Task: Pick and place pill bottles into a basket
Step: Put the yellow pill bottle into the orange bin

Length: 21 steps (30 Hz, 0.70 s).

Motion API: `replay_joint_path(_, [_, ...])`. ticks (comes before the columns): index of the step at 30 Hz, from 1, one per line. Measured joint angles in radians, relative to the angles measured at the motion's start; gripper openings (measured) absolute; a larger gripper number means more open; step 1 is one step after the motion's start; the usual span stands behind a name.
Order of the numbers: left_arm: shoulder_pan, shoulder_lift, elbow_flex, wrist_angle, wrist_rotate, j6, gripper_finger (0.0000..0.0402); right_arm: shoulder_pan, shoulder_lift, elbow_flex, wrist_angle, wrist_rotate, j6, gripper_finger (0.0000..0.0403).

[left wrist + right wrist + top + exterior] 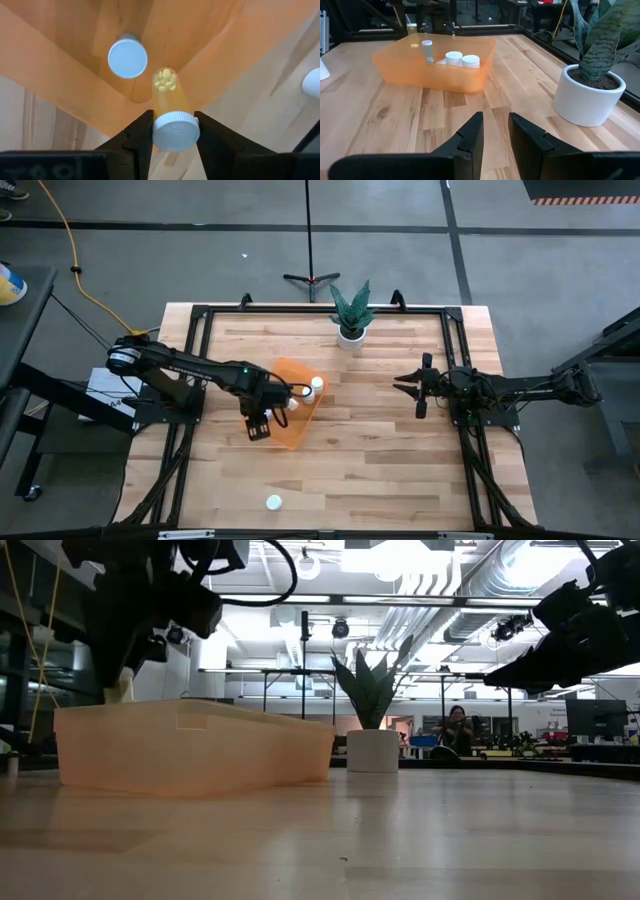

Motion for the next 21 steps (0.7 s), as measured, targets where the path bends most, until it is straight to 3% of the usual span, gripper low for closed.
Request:
replay_joint_path(12, [0.000,0.035,-0.006,0.030,-0.024,0.002,0.0159,0.000,0.000,0.000,0.000,0.000,0.000,0.0083])
replay_joint_path(21, [0.000,0.080,-0.005,0.020,0.005,0.004,0.0176,0.000,0.000,0.000,-0.014,0.000,0.000,0.0083])
